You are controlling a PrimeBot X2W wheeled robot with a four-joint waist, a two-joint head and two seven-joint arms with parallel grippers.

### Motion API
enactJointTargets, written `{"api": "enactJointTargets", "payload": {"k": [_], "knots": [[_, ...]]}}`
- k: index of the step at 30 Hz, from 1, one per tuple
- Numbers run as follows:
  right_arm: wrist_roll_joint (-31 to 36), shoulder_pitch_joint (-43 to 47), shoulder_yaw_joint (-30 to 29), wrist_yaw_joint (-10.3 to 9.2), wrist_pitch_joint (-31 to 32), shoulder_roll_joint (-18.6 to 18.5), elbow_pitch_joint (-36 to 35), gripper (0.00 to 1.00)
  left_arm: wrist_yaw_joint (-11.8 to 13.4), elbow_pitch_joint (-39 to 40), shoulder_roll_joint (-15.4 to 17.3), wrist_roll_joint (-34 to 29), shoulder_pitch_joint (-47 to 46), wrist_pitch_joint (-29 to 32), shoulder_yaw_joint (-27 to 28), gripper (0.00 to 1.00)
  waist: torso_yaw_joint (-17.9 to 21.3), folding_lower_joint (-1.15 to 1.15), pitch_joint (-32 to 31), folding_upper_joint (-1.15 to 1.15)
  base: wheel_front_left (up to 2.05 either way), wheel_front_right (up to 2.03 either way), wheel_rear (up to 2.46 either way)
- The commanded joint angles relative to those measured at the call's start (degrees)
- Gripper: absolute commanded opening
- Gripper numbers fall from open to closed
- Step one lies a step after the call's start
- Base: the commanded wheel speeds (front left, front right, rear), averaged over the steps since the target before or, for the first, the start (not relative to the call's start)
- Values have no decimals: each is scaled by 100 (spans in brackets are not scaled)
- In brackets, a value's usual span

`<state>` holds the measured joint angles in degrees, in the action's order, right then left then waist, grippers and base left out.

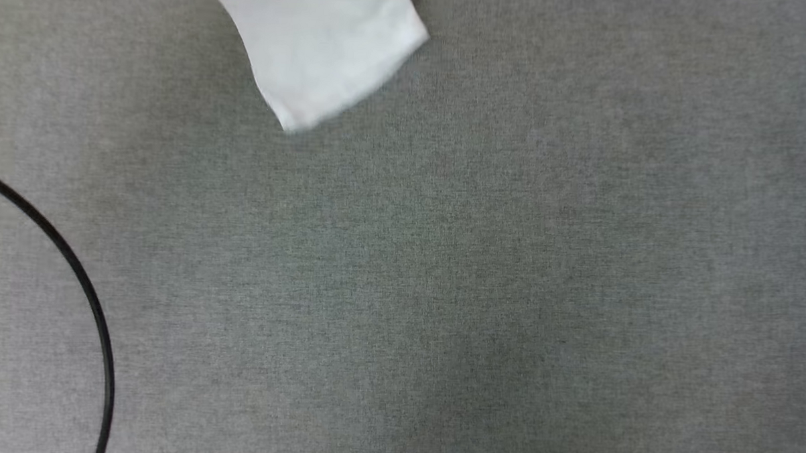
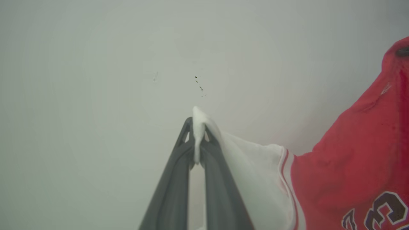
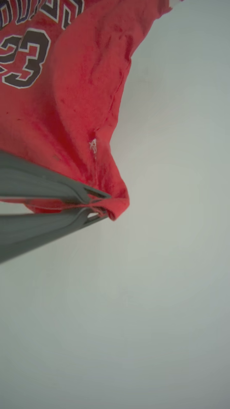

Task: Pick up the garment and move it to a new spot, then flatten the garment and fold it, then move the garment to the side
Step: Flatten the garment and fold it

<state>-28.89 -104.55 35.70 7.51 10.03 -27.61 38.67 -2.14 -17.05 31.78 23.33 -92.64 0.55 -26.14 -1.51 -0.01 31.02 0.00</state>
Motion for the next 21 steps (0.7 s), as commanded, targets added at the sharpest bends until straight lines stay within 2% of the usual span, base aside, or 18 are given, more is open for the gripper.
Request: {"api": "enactJointTargets", "payload": {"k": [1,7,11,15,21], "knots": [[84,-230,-40,-4,-33,61,119,0,-41,-133,-56,-31,-271,-45,-1,0,-13,1,154,0,0,0,0],[475,-1067,-176,-4,-293,302,720,0,-177,-920,-319,-177,-1434,-250,-42,0,-39,1,425,0,0,0,0],[632,-1423,-205,-4,-468,452,1098,0,-223,-1338,-457,-213,-1893,-419,-70,0,-37,1,535,0,0,0,0],[671,-1403,-97,-4,-562,610,1437,0,-288,-1699,-537,-247,-2054,-539,-208,0,-43,1,585,0,0,0,0],[424,-871,291,-4,-674,750,1708,0,-362,-2178,-565,-212,-1674,-795,-383,0,-47,1,594,0,0,0,0]]}}
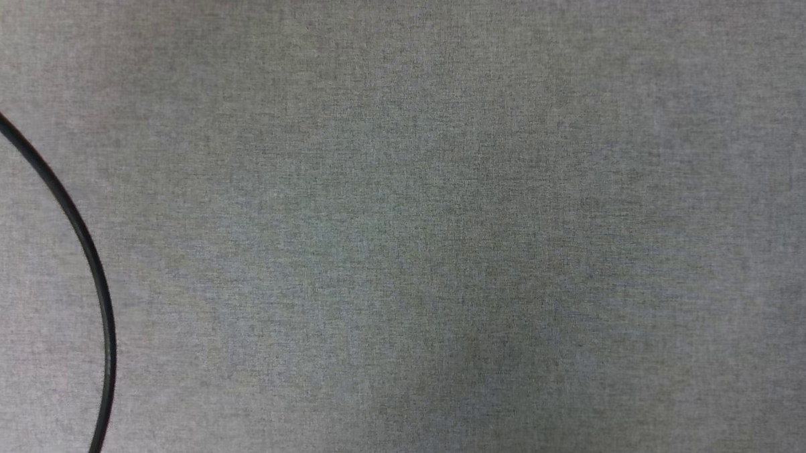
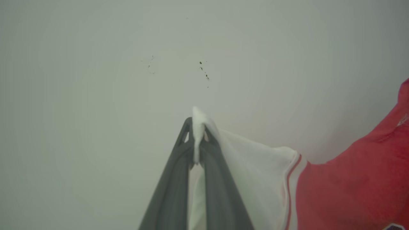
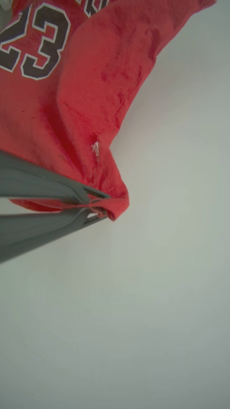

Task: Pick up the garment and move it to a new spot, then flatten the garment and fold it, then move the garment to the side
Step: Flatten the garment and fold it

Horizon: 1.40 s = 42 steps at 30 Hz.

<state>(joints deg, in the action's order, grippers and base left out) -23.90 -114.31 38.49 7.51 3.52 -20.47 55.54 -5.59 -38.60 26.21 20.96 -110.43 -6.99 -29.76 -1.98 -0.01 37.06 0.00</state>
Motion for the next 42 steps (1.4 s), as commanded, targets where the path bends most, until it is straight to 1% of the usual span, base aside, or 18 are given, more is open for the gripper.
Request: {"api": "enactJointTargets", "payload": {"k": [1,4,5,6,8,11,14,18,21,23,26,29,33,36,42], "knots": [[-75,105,12,-4,-23,36,21,0,-17,-22,-8,26,106,-41,-21,0,0,1,-10,0,0,0,0],[-235,488,235,-4,-114,97,89,0,-36,-218,-18,61,474,-185,-117,0,6,1,-70,0,0,0,0],[-384,833,388,-4,-172,162,134,0,-58,-334,-45,134,772,-302,-157,0,17,1,-140,0,0,0,0],[-384,833,388,-4,-172,162,134,0,-58,-334,-45,134,772,-302,-157,0,17,1,-140,0,0,0,0],[-560,1144,491,-5,-270,222,148,0,-77,-423,-76,223,1131,-395,-219,0,31,1,-223,0,0,0,0],[-714,1677,859,-5,-364,258,78,0,-109,-496,-82,355,1694,-544,-280,0,42,1,-358,0,0,0,0],[-862,2182,1315,-5,-424,136,-85,0,-124,-495,-70,440,2304,-660,-393,0,37,1,-544,0,0,0,0],[-1248,2846,1775,-5,-518,-45,-375,0,-148,-352,-28,573,3206,-751,-479,0,66,1,-846,0,0,0,0],[-1602,3348,1998,-5,-652,-186,-615,0,-150,-84,17,732,3963,-785,-495,0,91,1,-1090,0,0,0,0],[-1832,3652,2101,-5,-759,-292,-765,0,-123,159,133,801,4498,-800,-492,0,113,1,-1244,0,0,0,0],[-2119,4155,2266,-5,-904,-494,-982,0,25,601,271,941,5346,-814,-432,0,121,1,-1483,0,0,0,0],[-2348,4665,2447,-5,-991,-751,-1191,0,224,1175,449,1107,6248,-816,-384,0,133,1,-1733,0,0,0,0],[-2640,5332,2627,-5,-1122,-1097,-1465,0,616,2025,736,1313,7456,-752,-335,0,142,1,-2077,0,0,0,0],[-2827,5831,2712,-5,-1173,-1305,-1647,0,902,2645,910,1480,8409,-595,-402,0,177,1,-2304,0,0,0,0],[-3088,6707,2848,-5,-1169,-1753,-2102,0,1488,3641,1303,1732,10004,-376,-456,0,212,1,-2671,0,0,0,0]]}}
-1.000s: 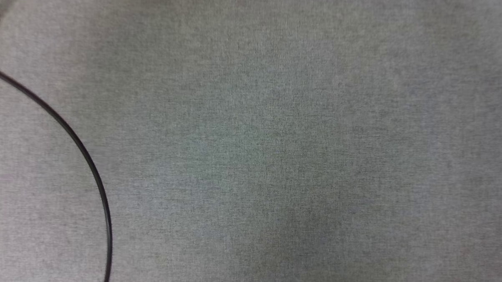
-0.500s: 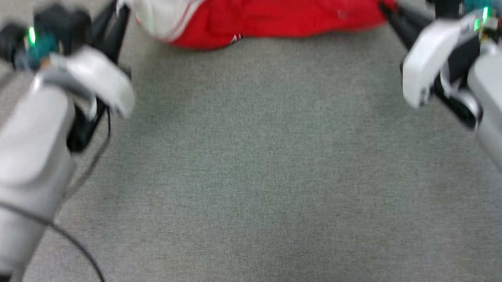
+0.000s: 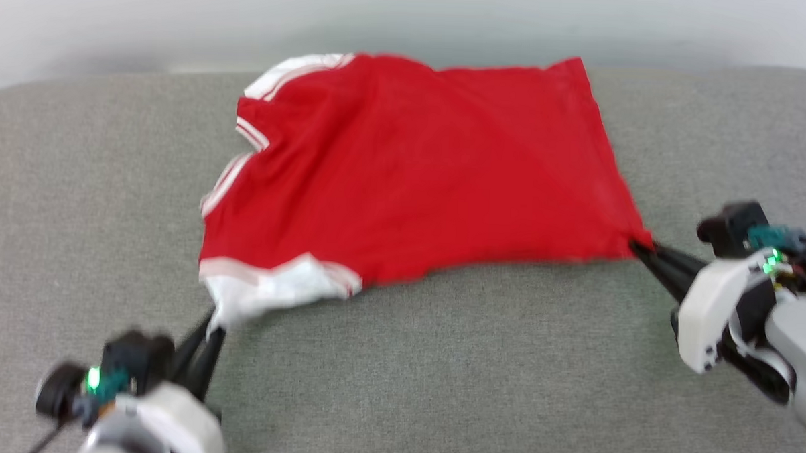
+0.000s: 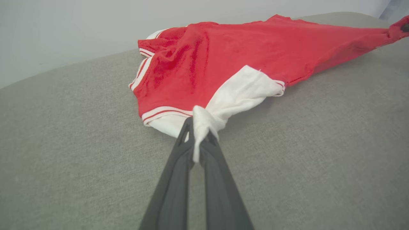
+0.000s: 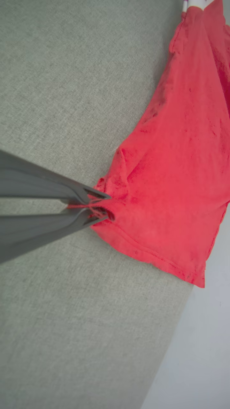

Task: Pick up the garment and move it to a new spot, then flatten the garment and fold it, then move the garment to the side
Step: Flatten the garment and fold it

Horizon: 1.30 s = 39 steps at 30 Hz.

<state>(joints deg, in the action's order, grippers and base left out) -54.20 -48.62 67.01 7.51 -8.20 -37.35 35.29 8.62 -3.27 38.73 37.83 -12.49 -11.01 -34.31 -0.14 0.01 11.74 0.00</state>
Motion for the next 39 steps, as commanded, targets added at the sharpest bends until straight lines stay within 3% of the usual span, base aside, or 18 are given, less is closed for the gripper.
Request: {"api": "enactJointTargets", "payload": {"k": [1,5,11,16,21,26,39], "knots": [[-108,262,-2,-5,37,-138,-169,0,153,258,118,79,434,55,-14,0,44,-1,-183,0,0,0,0],[-212,750,54,-5,171,-486,-529,0,535,787,315,248,1243,111,14,0,74,-1,-333,0,0,0,0],[-374,1739,-107,-5,175,-820,-983,0,1031,1199,242,454,2202,41,-45,0,24,-1,-605,0,0,0,0],[-447,2599,-381,-5,210,-1062,-1348,0,1175,1235,159,550,2726,-12,-186,0,-35,-1,-800,0,0,0,0],[-341,3223,-779,-5,369,-1188,-1643,0,1198,1120,153,509,2906,22,-325,0,-46,-1,-858,0,0,0,0],[-88,3464,-1366,-5,493,-1032,-1803,0,1115,1033,179,414,2576,-10,-286,0,-56,-1,-851,0,0,0,0],[622,3187,-2766,-4,1143,-720,-2452,0,599,933,497,-133,865,334,-132,0,24,-1,-524,0,0,0,0]]}}
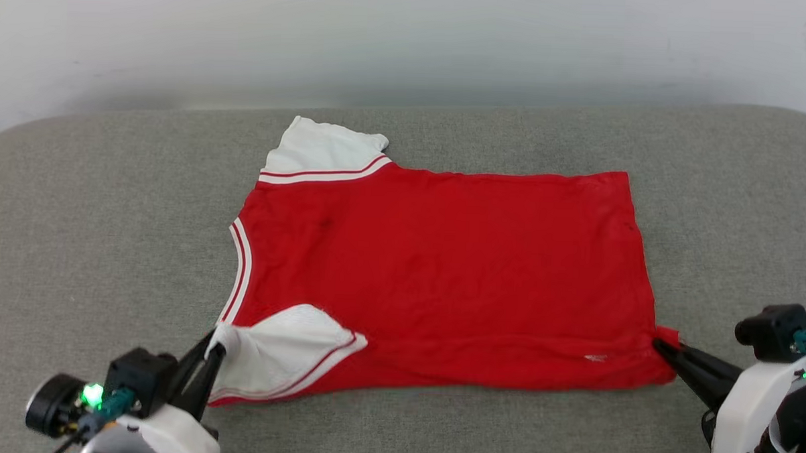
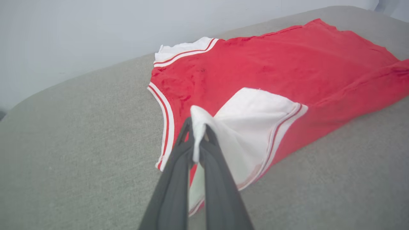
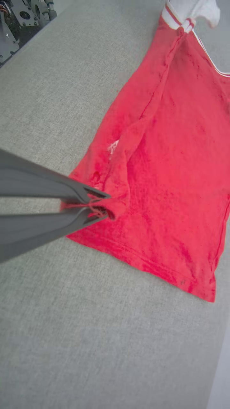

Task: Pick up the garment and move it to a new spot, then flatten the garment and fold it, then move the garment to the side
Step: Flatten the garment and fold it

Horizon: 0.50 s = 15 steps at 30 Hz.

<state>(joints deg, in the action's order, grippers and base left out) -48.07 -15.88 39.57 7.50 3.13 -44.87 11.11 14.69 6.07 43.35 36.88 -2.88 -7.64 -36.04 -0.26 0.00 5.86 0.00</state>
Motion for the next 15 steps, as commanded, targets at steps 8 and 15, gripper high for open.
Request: {"api": "enactJointTargets", "payload": {"k": [8,15], "knots": [[363,-381,-571,-3,517,258,-443,0,-355,-260,72,-266,-1284,301,129,0,183,0,504,0,0,0,0],[493,-801,-743,-3,860,515,-329,0,-701,-741,33,-374,-1991,462,59,0,329,0,961,0,0,0,0]]}}
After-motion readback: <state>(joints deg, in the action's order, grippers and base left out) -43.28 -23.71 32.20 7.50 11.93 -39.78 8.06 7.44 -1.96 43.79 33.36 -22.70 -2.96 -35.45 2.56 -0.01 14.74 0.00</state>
